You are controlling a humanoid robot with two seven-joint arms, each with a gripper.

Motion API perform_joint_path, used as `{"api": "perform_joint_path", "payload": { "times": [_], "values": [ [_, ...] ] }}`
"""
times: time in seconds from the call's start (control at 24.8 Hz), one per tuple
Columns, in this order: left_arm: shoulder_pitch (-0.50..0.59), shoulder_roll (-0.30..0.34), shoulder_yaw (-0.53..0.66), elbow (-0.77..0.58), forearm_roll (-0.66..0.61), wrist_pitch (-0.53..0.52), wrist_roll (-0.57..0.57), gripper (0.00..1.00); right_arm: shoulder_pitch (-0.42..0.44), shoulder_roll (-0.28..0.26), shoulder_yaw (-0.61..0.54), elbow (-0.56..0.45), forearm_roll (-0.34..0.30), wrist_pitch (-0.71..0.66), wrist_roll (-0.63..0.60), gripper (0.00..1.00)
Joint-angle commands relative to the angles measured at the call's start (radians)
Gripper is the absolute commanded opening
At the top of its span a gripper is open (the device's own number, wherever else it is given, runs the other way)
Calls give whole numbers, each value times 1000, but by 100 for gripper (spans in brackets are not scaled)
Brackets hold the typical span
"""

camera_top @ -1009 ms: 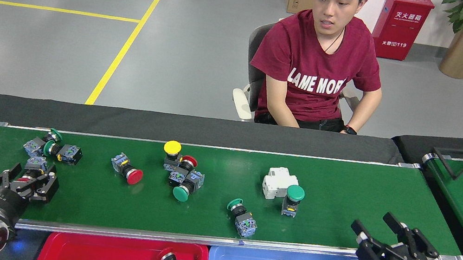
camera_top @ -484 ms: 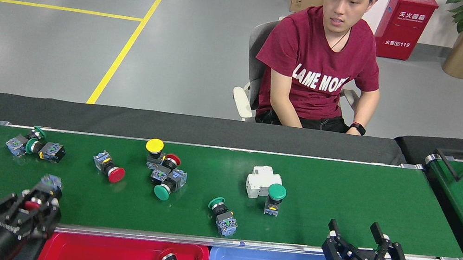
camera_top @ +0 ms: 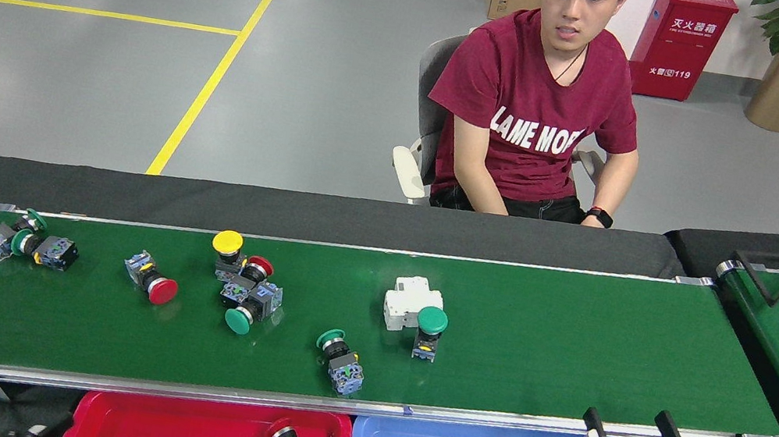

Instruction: Pick switch part from conveyor to tray

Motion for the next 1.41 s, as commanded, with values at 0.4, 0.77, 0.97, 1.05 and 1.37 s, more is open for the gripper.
{"api": "perform_joint_path", "payload": {
  "times": [0.4,0.77,0.97,1.05,1.37],
  "values": [
    [-120,40,35,10,-10,129,-18,100,-128,56,185,-11,67,117,64,94],
    [-453,117,-38,328,-179,243,-124,100,-82,24,-13,-11,28,-14,67,96],
    [-527,171,-122,462,-179,333,-124,100,-69,28,-34,-4,27,-27,65,96],
    [-536,186,-137,493,-177,345,-124,100,-58,30,-74,-6,27,-55,65,96],
    [-715,228,-156,754,-179,431,-121,100,-56,71,-118,6,30,-81,62,96]
  ]
}}
